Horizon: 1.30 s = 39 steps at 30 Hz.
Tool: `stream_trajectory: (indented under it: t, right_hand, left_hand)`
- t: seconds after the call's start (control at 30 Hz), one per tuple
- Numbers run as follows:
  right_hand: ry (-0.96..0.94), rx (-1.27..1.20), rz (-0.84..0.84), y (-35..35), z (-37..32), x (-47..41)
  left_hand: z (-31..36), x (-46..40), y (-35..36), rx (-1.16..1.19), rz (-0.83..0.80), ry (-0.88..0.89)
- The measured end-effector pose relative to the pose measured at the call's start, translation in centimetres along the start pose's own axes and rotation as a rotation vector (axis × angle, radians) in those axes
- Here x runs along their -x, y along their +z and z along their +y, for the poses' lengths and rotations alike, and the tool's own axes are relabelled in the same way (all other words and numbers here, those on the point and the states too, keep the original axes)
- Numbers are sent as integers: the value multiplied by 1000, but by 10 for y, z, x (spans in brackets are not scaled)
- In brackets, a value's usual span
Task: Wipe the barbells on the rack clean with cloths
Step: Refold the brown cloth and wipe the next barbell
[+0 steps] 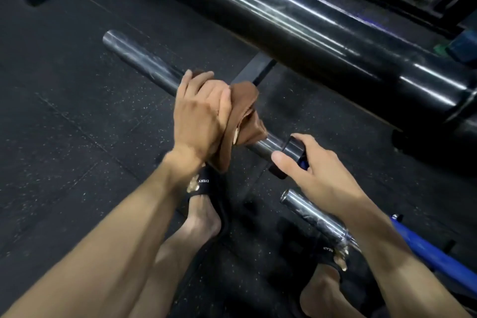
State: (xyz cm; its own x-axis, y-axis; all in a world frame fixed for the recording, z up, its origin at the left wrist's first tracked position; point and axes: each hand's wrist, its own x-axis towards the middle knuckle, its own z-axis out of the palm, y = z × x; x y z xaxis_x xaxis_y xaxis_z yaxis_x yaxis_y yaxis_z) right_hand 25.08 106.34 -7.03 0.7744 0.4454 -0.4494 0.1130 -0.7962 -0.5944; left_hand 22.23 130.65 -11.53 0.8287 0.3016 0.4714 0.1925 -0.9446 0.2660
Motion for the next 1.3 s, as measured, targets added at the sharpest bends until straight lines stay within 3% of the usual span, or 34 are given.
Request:
stream_trajectory:
  t: [0.07, 0.13, 0.23, 0.33, 0.4, 0.43, 0.53, 0.63, 0.7, 0.77, 0.83, 0.93, 1.03, 1.13, 1.2, 1.3]
  right_hand:
    - [10, 2, -6, 0, -2, -1]
    - [7, -4, -3, 1, -4, -2]
    - [48, -55, -9, 1, -2, -5]
    - [100, -82, -10, 1, -3, -7]
    - [119, -94, 6, 3, -2, -8]
    - [128, -91, 14, 5, -3, -8]
    - [140, -60, 94, 9, -8, -10]
    - [151, -59, 130, 10, -8, -14]
    - [182, -102, 118, 9, -9, -16]
    - [210, -108, 112, 8, -11, -18]
    - [221, -96, 117, 9, -14, -20]
    - [201, -95, 149, 11, -14, -24]
    - [202, -111, 179, 12, -12, -24]
    - [244, -159, 179, 7, -9, -26]
    - [250, -183, 149, 3, -10, -27]
    - [270, -194, 116, 1, -11, -25]
  left_hand:
    - [38, 19, 5, 95, 24, 29]
    - [59, 37, 6, 149, -7, 178]
    - [26, 19, 11, 94, -40, 313]
    - [-34, -14, 5, -56, 24, 90]
    - [-32, -18, -4, -66, 12, -79]
    - [-15, -13, -6, -58, 8, -76]
    - [46, 26, 4, 87, -48, 169]
    - [36, 28, 8, 132, -78, 343]
    - [7, 10, 9, 64, -44, 274]
    - [-9, -2, 5, 19, 28, 80]
    - [13, 9, 4, 55, 70, -45]
    - [66, 41, 7, 182, -6, 138]
    - [50, 40, 7, 129, -75, 242]
    - [9, 12, 6, 34, 9, 33]
    - [19, 9, 1, 63, 42, -132]
    - [72, 39, 4, 216, -20, 79]
